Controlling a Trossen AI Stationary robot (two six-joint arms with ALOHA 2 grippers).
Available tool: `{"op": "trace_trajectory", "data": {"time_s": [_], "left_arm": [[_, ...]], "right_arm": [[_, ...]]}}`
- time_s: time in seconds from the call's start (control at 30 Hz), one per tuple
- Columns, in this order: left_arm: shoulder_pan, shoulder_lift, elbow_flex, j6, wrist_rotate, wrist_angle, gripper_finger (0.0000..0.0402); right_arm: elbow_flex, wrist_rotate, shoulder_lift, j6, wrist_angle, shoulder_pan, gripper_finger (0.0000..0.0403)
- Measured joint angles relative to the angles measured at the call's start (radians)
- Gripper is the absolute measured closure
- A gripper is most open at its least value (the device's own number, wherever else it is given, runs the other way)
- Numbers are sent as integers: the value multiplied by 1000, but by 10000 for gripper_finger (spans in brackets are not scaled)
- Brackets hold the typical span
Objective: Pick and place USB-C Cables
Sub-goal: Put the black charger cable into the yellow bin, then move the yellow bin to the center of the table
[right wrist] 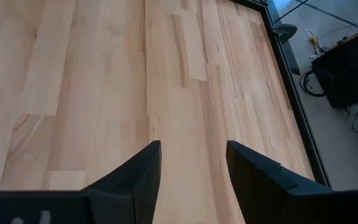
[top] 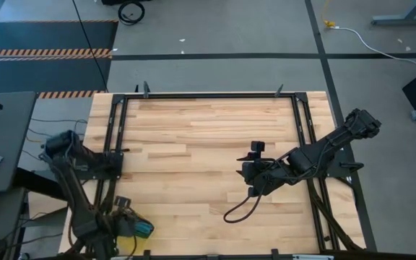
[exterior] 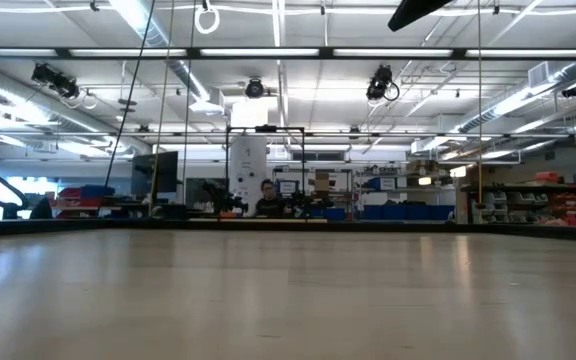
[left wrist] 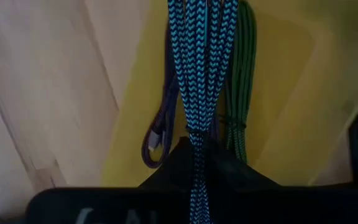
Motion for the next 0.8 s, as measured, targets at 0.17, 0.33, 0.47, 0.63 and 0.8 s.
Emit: {"op": "trace_trajectory", "data": {"time_s": [0.17, 0.33, 0.47, 0.63, 0.8], "left_arm": [[-4, 64, 0, 31, 12, -1, 375], [3, 92, 0, -39, -24, 8, 320], [4, 92, 0, -81, -33, 25, 277], [5, 92, 0, -80, -33, 20, 246], [18, 90, 8, -80, -27, 8, 244]], "right_arm": [[0, 0, 0, 8, 5, 0, 215], [0, -17, 0, 12, 5, 0, 215], [0, -18, 0, 11, 5, 0, 215], [0, -18, 0, 11, 5, 0, 215], [0, -18, 0, 11, 5, 0, 215]]}}
